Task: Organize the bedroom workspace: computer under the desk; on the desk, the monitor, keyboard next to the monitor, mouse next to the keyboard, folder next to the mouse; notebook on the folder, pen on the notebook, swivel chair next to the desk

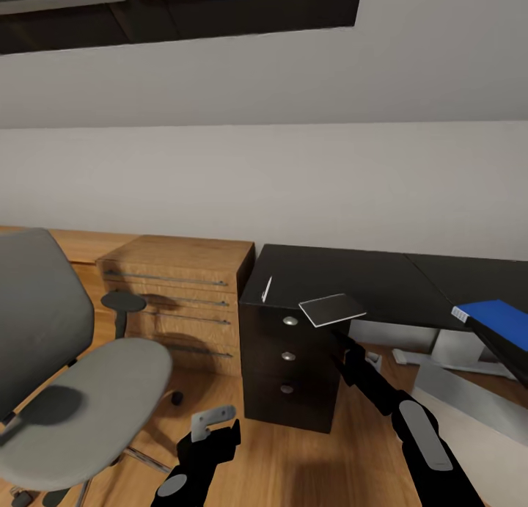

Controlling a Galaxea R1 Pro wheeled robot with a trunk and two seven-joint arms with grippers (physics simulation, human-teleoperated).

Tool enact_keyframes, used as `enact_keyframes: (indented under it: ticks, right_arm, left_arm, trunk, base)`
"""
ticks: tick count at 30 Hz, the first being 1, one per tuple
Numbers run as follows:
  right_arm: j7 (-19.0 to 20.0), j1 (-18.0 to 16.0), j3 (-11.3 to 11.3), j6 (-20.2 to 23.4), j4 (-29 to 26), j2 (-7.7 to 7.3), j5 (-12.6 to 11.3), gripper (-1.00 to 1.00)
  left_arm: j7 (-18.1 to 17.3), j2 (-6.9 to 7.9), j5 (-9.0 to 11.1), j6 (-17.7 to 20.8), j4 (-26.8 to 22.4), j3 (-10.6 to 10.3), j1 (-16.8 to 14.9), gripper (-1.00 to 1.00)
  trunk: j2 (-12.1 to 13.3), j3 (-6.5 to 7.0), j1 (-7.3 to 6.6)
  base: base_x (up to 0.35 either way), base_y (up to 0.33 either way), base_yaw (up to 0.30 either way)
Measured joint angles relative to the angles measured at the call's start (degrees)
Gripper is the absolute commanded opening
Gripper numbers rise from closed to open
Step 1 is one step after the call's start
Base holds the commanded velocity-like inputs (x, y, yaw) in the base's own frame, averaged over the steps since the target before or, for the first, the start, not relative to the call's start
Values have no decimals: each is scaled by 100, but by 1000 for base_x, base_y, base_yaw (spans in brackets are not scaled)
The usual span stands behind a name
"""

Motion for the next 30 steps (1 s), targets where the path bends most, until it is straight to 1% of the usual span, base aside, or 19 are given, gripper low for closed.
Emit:
enact_keyframes:
  ticks: [1,3,7,10,13,14,17,21,30]
  right_arm:
    - [-1,0,0,-1,2,0,0,100]
    - [-4,0,-7,-3,13,0,2,100]
    - [-11,0,-22,-40,39,0,-3,100]
    - [-68,0,-36,-189,56,0,-61,100]
    - [-103,0,-39,-275,61,-3,-242,100]
    - [-142,0,-37,-305,62,-4,-369,100]
    - [-215,0,-38,-322,63,-2,-448,100]
    - [-308,0,-40,-336,64,-1,-509,100]
    - [-402,0,-44,-491,66,0,-535,100]
  left_arm:
    - [1,1,-1,-1,0,-17,0,100]
    - [2,3,-2,-3,0,-66,0,100]
    - [3,4,-4,-4,0,-85,0,100]
    - [-1,4,-4,-4,0,-98,0,100]
    - [-4,4,-4,-4,0,-102,0,100]
    - [-6,4,-2,-4,0,-103,0,100]
    - [-10,4,1,-1,0,-104,0,100]
    - [-13,4,3,3,0,-104,0,100]
    - [-14,4,4,5,0,-109,0,100]
  trunk:
    - [40,18,-22]
    - [42,18,-23]
    - [42,18,-23]
    - [42,18,-23]
    - [41,19,-25]
    - [41,19,-25]
    - [41,18,-24]
    - [42,18,-23]
    - [42,18,-23]
  base:
    - [0,0,0]
    - [0,0,0]
    - [0,0,0]
    - [46,0,0]
    - [167,0,0]
    - [149,0,0]
    - [97,0,0]
    - [39,0,0]
    - [24,0,0]
